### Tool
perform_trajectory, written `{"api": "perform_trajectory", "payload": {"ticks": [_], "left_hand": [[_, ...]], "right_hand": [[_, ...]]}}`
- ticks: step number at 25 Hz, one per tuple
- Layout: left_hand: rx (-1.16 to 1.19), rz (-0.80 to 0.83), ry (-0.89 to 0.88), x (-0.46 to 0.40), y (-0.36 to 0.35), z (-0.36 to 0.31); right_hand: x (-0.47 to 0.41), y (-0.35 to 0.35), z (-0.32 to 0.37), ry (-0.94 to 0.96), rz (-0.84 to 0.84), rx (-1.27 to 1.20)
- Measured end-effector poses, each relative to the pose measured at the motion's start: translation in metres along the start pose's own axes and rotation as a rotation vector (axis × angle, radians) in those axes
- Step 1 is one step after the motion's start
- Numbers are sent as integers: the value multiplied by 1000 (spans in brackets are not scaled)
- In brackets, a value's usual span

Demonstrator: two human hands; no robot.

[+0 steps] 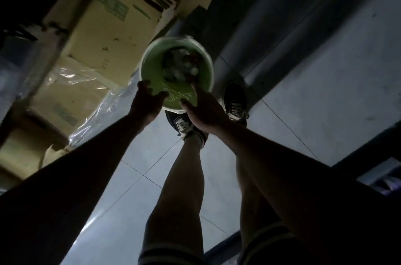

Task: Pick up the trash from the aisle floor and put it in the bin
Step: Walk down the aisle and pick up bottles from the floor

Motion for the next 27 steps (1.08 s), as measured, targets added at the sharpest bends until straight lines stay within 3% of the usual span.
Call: {"api": "perform_trajectory", "payload": {"ticks": [6, 12, 18, 22, 27], "left_hand": [[-173, 2, 33, 150, 3, 1], [-145, -80, -51, 330, -18, -29], [59, -172, -138, 443, -64, -19], [136, -342, -80, 498, -107, -1], [322, -576, 15, 550, -189, 30]], "right_hand": [[169, 15, 12, -14, 166, 299], [317, 79, 53, 77, 155, 525], [396, 142, 112, 207, 141, 752], [423, 140, 134, 360, 127, 959], [446, 102, 146, 388, 327, 1269]]}}
Point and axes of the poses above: each hand's wrist, its own x-axis away from the middle knuckle, its own y-axis out of the back of the hand, z = x × y, the point moved 2 cm from there along -x, towards the middle knuckle, and after that the axes turned 12 degrees about z, right-handed, at the moved point
